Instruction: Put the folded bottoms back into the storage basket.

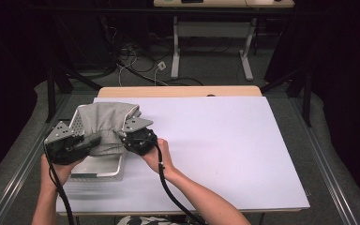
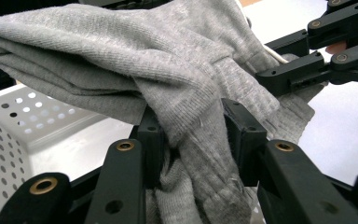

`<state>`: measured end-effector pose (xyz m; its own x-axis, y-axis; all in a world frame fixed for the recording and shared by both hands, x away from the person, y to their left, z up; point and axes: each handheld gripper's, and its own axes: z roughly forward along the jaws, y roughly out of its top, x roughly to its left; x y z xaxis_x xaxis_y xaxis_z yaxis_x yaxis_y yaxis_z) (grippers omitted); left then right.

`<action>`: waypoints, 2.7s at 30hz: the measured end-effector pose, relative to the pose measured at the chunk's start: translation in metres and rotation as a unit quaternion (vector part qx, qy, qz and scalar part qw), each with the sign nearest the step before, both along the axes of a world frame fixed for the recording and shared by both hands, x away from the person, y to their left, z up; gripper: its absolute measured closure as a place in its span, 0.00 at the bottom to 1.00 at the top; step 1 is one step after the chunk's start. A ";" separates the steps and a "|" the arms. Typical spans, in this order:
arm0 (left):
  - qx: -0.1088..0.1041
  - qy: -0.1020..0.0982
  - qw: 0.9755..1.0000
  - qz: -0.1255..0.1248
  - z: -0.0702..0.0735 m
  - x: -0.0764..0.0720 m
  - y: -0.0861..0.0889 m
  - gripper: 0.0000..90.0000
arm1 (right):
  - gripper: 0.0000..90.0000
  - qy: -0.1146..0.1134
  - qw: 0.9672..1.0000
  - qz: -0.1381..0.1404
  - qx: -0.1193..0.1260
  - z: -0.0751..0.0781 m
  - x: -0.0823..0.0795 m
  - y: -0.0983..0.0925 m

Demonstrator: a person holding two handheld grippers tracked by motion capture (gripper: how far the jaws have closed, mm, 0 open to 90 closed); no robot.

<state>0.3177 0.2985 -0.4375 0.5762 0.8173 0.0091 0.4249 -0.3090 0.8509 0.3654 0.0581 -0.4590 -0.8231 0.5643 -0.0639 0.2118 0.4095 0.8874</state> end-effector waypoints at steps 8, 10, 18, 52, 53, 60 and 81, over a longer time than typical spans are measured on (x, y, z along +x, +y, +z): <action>0.010 0.004 1.000 0.006 0.000 0.000 0.004 0.70 | 0.82 0.012 1.000 0.005 0.005 -0.004 0.001 0.006; 0.013 0.004 1.000 0.007 0.000 -0.001 0.006 0.71 | 0.82 0.014 1.000 0.006 0.005 -0.005 0.001 0.008; 0.013 0.005 1.000 0.015 0.001 -0.001 0.011 0.71 | 0.82 0.018 1.000 0.008 0.010 -0.006 0.002 0.014; 0.026 0.045 0.997 0.056 0.000 0.001 0.025 0.71 | 0.81 0.056 0.998 0.024 0.016 -0.020 0.011 0.039; 0.026 0.045 0.997 0.058 0.000 0.001 0.025 0.71 | 0.81 0.056 0.998 0.024 0.016 -0.021 0.011 0.040; 0.033 0.051 0.996 0.062 -0.001 0.002 0.025 0.71 | 0.81 0.069 0.997 0.026 0.012 -0.026 0.012 0.045; 0.041 0.046 0.996 0.069 -0.011 0.007 0.026 0.72 | 0.81 0.105 0.994 0.029 -0.003 -0.034 0.017 0.054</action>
<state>0.3249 0.3250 -0.4487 0.4591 0.8878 0.0313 0.5430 -0.3083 0.7811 0.3826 0.1121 -0.4928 -0.8502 0.5150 0.1091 0.3670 0.4313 0.8242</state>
